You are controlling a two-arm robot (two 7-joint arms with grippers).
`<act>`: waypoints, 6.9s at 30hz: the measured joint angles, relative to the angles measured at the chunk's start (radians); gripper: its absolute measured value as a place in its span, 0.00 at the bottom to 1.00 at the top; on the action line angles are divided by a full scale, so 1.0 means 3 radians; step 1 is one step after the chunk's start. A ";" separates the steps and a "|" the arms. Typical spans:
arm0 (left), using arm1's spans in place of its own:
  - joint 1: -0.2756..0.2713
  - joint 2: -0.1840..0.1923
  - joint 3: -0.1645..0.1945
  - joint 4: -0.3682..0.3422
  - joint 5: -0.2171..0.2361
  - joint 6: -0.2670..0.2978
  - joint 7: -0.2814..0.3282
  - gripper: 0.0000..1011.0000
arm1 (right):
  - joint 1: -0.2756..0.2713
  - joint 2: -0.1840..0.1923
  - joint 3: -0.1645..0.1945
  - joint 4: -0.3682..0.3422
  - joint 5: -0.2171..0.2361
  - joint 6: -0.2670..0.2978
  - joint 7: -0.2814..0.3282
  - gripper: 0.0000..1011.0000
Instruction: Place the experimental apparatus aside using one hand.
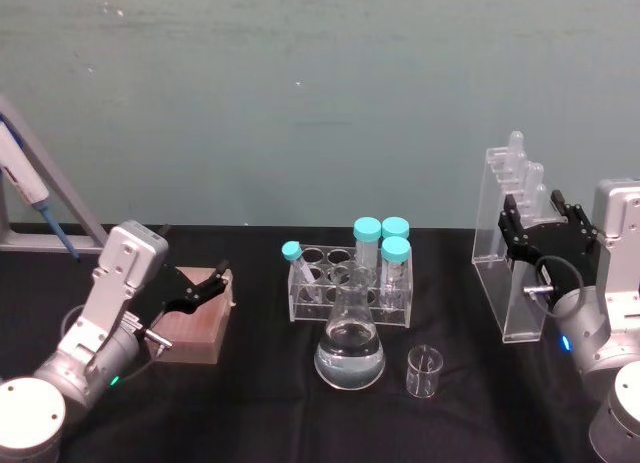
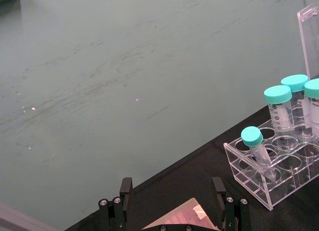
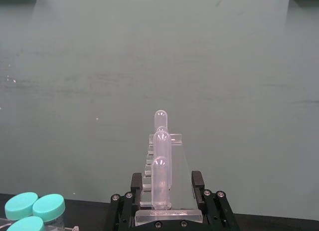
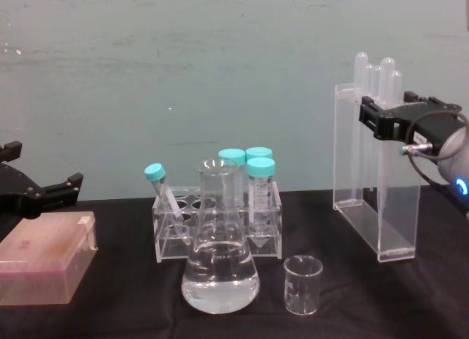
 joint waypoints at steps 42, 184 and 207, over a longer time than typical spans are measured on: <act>0.0000 0.0000 0.0000 0.0000 0.0000 0.0000 0.0000 0.99 | -0.0034 0.0168 0.0214 -0.0082 0.0053 -0.0133 0.0076 0.59; 0.0000 0.0000 0.0000 0.0000 0.0000 0.0000 0.0000 0.99 | 0.0231 0.0633 0.0605 0.0517 0.0483 -0.0283 0.0448 0.59; 0.0000 0.0000 0.0000 0.0000 0.0000 0.0000 0.0000 0.99 | 0.0227 0.0633 0.0600 0.0512 0.0472 -0.0284 0.0447 0.59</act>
